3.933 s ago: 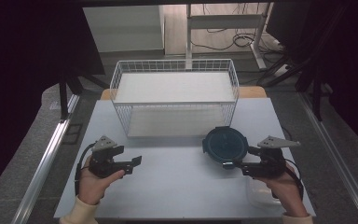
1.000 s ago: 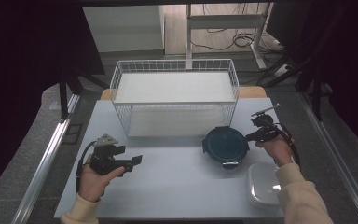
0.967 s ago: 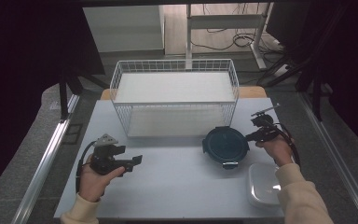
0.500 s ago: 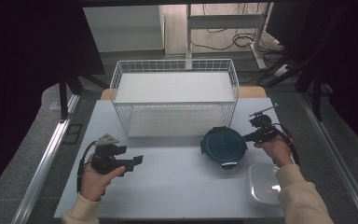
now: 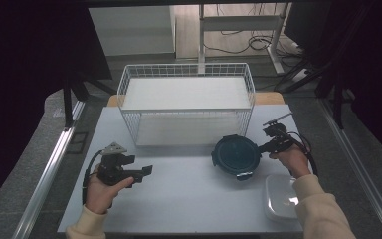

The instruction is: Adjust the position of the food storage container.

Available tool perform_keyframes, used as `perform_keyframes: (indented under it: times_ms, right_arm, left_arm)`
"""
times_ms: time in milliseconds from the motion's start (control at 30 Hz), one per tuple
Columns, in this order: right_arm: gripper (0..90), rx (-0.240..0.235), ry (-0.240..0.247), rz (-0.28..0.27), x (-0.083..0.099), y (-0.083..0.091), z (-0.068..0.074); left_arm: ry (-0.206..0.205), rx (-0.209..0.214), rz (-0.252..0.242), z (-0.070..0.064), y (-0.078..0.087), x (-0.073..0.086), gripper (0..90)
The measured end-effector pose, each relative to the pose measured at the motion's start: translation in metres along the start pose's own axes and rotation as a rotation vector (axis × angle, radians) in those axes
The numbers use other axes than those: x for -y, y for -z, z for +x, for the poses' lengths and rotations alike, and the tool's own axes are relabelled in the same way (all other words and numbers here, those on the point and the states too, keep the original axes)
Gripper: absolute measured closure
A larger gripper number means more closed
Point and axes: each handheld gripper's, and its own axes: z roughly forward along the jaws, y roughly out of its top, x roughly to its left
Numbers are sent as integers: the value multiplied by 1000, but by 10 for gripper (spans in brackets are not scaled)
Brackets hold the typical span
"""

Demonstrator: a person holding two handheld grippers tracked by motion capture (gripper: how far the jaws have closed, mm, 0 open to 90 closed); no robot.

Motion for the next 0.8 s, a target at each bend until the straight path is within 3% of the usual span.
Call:
perform_keyframes:
  times_ms: [200,333,800]
  right_arm:
    - [900,-19,40,17,-2,-2,10]
    - [899,-20,91,47,-3,-2,21]
    - [899,-58,210,68,-7,-7,51]
  left_arm:
    - [-3,5,8,-1,-3,0,202]
    - [-2,4,8,-1,-3,0,203]
    - [-3,4,13,-1,-4,0,203]
